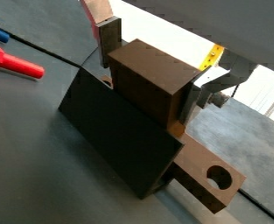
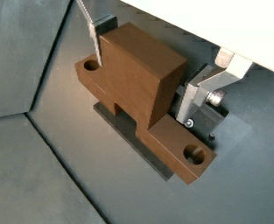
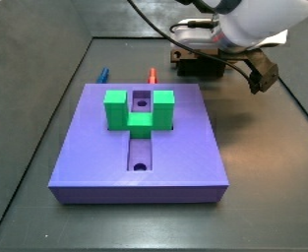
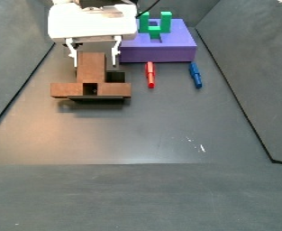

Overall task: Pick up the brown object. Move up. Place the brown object on the fixture. Regrasp the brown object. Move to above the board. Insert the brown object.
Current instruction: Regrasp the brown object.

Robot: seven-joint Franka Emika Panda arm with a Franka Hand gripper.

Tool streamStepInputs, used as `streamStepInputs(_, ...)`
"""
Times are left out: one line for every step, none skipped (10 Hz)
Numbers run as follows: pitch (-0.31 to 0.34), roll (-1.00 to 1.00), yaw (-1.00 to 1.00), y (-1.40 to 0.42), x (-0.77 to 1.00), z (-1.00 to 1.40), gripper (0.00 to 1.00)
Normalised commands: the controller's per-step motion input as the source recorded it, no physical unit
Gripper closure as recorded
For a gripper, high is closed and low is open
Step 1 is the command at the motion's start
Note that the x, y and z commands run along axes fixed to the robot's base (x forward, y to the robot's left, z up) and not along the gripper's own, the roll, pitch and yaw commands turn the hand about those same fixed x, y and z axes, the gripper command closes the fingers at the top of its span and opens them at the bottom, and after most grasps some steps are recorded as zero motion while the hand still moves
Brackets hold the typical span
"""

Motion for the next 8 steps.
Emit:
streamStepInputs(0.023,0.0,-0.11,0.11,0.0,-0.12,0.0)
streamStepInputs(0.0,0.0,-0.11,0.09,0.0,-0.16,0.0)
streamStepInputs(0.0,0.0,-0.11,0.07,0.0,-0.18,0.0)
streamStepInputs(0.0,0.0,-0.1,0.06,0.0,-0.17,0.0)
streamStepInputs(0.003,0.0,-0.09,0.06,0.0,-0.07,0.0)
streamStepInputs(0.0,-0.01,-0.08,0.06,0.0,0.0,0.0)
streamStepInputs(0.0,0.0,-0.06,0.01,0.0,0.0,0.0)
streamStepInputs(0.0,0.0,0.0,0.0,0.0,0.0,0.0)
